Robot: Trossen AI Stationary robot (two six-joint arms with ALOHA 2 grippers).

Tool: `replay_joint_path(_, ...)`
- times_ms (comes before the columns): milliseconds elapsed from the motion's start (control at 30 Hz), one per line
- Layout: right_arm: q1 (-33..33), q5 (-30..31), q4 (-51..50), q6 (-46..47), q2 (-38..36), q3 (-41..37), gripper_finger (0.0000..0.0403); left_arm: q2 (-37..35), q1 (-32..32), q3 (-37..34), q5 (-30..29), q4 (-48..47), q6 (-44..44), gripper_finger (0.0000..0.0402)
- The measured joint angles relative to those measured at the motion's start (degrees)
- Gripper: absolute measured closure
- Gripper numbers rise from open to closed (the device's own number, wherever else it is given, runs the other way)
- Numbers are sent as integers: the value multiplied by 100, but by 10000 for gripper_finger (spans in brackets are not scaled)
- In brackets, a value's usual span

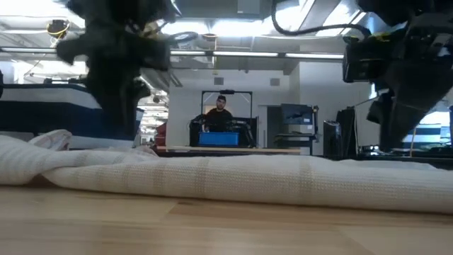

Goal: Fold towel
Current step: Fold the right checkered white towel

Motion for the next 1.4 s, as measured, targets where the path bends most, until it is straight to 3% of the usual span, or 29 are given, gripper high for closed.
replay_joint_path(133, 72, 104, -667, 81, 0, 106, 221, 0, -70, -374, -554, 365, -34, 263)
replay_joint_path(367, 62, 363, -2255, -73, -51, 598, 221, -2, -54, -502, -574, 804, 288, 263)
replay_joint_path(533, 62, 808, -2346, -78, -96, 646, 221, 29, -6, -513, -409, 809, 488, 263)
replay_joint_path(700, 62, 1036, -2341, -76, -96, 641, 221, 48, 251, -625, -845, 854, 554, 263)
replay_joint_path(1033, 200, 901, -2267, -286, -235, 637, 221, 63, 619, -961, 932, 937, 558, 263)
replay_joint_path(1400, 937, 1507, -2842, 437, -673, 202, 221, 59, 606, -950, 970, 1374, 460, 263)
